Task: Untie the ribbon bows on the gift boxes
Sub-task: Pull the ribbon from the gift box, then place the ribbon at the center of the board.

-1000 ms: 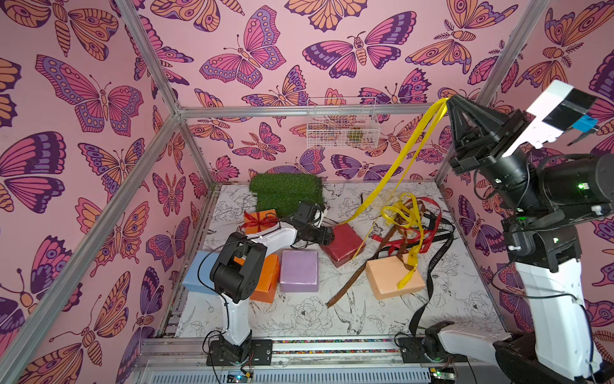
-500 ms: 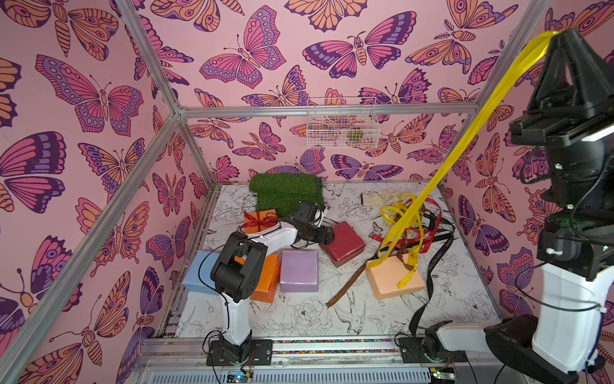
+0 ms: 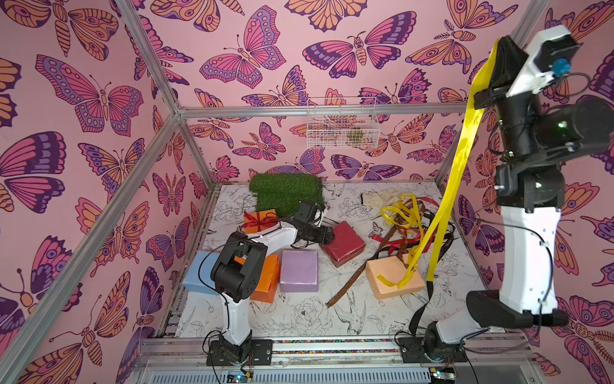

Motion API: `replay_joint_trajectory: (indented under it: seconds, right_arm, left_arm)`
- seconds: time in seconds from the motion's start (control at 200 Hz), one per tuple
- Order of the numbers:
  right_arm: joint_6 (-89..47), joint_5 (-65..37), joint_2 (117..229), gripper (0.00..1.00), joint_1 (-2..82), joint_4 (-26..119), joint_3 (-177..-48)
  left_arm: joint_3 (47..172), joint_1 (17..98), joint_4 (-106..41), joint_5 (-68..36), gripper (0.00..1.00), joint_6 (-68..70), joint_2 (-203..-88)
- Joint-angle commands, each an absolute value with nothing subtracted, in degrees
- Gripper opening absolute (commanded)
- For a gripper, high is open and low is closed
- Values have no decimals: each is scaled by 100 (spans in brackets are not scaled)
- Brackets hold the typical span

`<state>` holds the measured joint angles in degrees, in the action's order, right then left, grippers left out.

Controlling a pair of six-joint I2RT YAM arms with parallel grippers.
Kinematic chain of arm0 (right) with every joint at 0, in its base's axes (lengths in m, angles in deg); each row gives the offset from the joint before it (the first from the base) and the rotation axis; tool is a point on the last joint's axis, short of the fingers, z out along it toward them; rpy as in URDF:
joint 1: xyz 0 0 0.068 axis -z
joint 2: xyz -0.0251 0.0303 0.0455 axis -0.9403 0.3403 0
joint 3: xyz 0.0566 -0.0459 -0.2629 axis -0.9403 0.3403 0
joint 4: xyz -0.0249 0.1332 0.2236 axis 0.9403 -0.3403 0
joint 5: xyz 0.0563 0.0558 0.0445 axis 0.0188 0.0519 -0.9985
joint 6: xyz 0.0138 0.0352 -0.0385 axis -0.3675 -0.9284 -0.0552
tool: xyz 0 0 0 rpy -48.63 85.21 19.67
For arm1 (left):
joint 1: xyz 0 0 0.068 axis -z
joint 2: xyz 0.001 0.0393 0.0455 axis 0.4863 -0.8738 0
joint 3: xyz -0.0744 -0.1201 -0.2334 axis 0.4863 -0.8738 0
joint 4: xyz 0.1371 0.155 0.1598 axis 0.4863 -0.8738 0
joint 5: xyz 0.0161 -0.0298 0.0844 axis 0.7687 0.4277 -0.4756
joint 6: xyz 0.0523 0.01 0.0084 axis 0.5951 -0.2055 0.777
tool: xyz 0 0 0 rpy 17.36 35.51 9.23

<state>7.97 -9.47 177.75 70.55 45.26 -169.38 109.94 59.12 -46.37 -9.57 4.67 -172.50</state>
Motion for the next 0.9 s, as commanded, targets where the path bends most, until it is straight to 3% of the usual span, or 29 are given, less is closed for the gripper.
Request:
replay_joint_trajectory:
  seconds: [0.0, 0.22, 0.581, 0.766, 0.896]
  right_arm:
    - [-733, -1029, 18102, 0, 7743, 4608, -16718]
    - [-1989, -1674, 18287, 0, 8144, 3967, -16231]
    - [-2621, -1370, 16928, 0, 7866, 5038, -12003]
    - [-2730, -1064, 17257, 0, 7824, 4765, -11257]
    - [-2745, -1348, 17937, 0, 7820, 4231, -11416]
  left_arm:
    - [10912, 5933, -4746, -1055, 78, 500, -17165]
    - [11036, 5933, -4742, -998, 78, 467, -17219]
    - [11112, 5986, -4751, -901, 78, 401, -17187]
    - [11074, 5999, -4796, -920, 78, 410, -16979]
    - [11080, 5997, -4919, -996, 78, 483, -16819]
